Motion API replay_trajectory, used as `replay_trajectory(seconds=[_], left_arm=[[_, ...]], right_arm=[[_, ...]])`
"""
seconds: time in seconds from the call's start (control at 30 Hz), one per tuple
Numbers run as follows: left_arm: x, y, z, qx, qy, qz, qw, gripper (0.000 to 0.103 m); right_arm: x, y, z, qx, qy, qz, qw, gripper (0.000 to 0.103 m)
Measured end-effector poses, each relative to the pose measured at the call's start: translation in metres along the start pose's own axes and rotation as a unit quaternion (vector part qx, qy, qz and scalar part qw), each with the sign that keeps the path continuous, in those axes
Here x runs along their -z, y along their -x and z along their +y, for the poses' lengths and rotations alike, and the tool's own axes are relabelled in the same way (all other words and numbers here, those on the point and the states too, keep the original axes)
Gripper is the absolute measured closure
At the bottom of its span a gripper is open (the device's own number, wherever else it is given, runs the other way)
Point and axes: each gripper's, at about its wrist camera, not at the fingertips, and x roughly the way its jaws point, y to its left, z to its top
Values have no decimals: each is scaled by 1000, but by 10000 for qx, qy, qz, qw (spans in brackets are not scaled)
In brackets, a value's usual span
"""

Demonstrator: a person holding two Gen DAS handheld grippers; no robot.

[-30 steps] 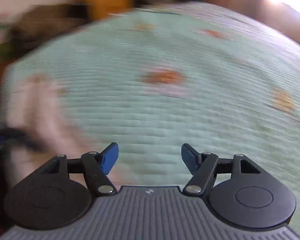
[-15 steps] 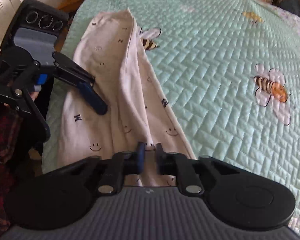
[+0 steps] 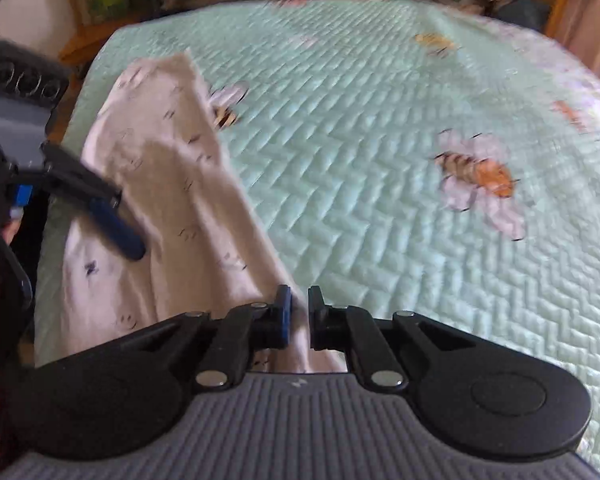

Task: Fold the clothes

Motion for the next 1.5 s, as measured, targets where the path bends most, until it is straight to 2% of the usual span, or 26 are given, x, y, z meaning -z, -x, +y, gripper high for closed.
replay_trajectory(seconds=[0.07, 0.17, 0.27, 0.37, 0.5, 0.6, 0.67, 0.7, 0.77, 0.9, 0.93, 0.97, 1.0, 1.03, 1.1, 1.17, 1.2, 1.27, 1.3, 1.33, 1.4, 1.43, 1.47, 1.5], left_arm=[[-1, 1, -1, 4, 13, 29, 10000, 1], [-2, 6, -1, 72, 119, 81, 9999, 1], [-5, 16, 2, 255, 470, -47, 9986, 1], [-9, 33, 5, 325, 804, -342, 9956, 1], [-8, 42, 18, 199, 1378, -471, 9891, 1], [0, 47, 16, 144, 1461, -456, 9881, 1], [5, 49, 12, 55, 1484, -373, 9882, 1], [7, 51, 12, 14, 1524, -352, 9877, 1], [12, 55, 13, -50, 1645, -407, 9855, 1], [12, 57, 1, -105, 1517, -495, 9871, 1], [11, 55, -3, -120, 1420, -474, 9887, 1], [10, 52, -6, -131, 1324, -452, 9901, 1], [9, 48, -8, -141, 1262, -433, 9910, 1], [10, 45, -7, -156, 1229, -418, 9914, 1], [13, 39, 0, -283, 1274, -369, 9908, 1], [16, 39, 5, -268, 1288, -408, 9905, 1], [17, 40, 6, -240, 1288, -418, 9905, 1], [17, 40, 9, -191, 1330, -396, 9901, 1], [17, 40, 10, -173, 1358, -376, 9899, 1], [16, 40, 11, -169, 1374, -355, 9897, 2], [16, 40, 12, -145, 1365, -319, 9900, 3], [16, 40, 13, -130, 1358, -302, 9902, 3], [16, 40, 14, -116, 1360, -284, 9902, 3], [15, 39, 15, -100, 1373, -266, 9901, 3]], right_arm=[[4, 13, 2, 268, -271, -299, 9988, 91], [15, 36, 7, 342, -835, -827, 9925, 90], [36, 53, 17, 11, -1637, -1284, 9781, 86], [64, 59, 25, -572, -2607, -1492, 9521, 80], [85, 57, 37, -1190, -3260, -1686, 9226, 79], [94, 42, 52, -1572, -3458, -1511, 9126, 79], [105, 23, 65, -1806, -3618, -1116, 9077, 78], [110, 19, 71, -1845, -3666, -1057, 9058, 78], [121, 19, 80, -1841, -3725, -1111, 9028, 79], [119, 38, 75, -1726, -3830, -1699, 8914, 76], [116, 42, 73, -1681, -3844, -1837, 8890, 74], [111, 45, 70, -1630, -3852, -1964, 8868, 66], [107, 45, 66, -1587, -3853, -2029, 8861, 58], [102, 44, 61, -1549, -3851, -2062, 8861, 56], [92, 41, 52, -1472, -3846, -2127, 8861, 55], [83, 28, 41, -1571, -3903, -2061, 8834, 55], [79, 21, 35, -1638, -3938, -2014, 8818, 56], [74, -4, 14, -1468, -4097, -1706, 8840, 58], [77, -14, 0, -1309, -4255, -1614, 8808, 93], [82, -24, -15, -1126, -4447, -1565, 8747, 103], [94, -30, -39, -1269, -4983, -1813, 8383, 103], [92, -28, -40, -1212, -4953, -1828, 8406, 103], [87, -25, -37, -1134, -4837, -1759, 8499, 103], [84, -22, -34, -1136, -4802, -1701, 8530, 99]])
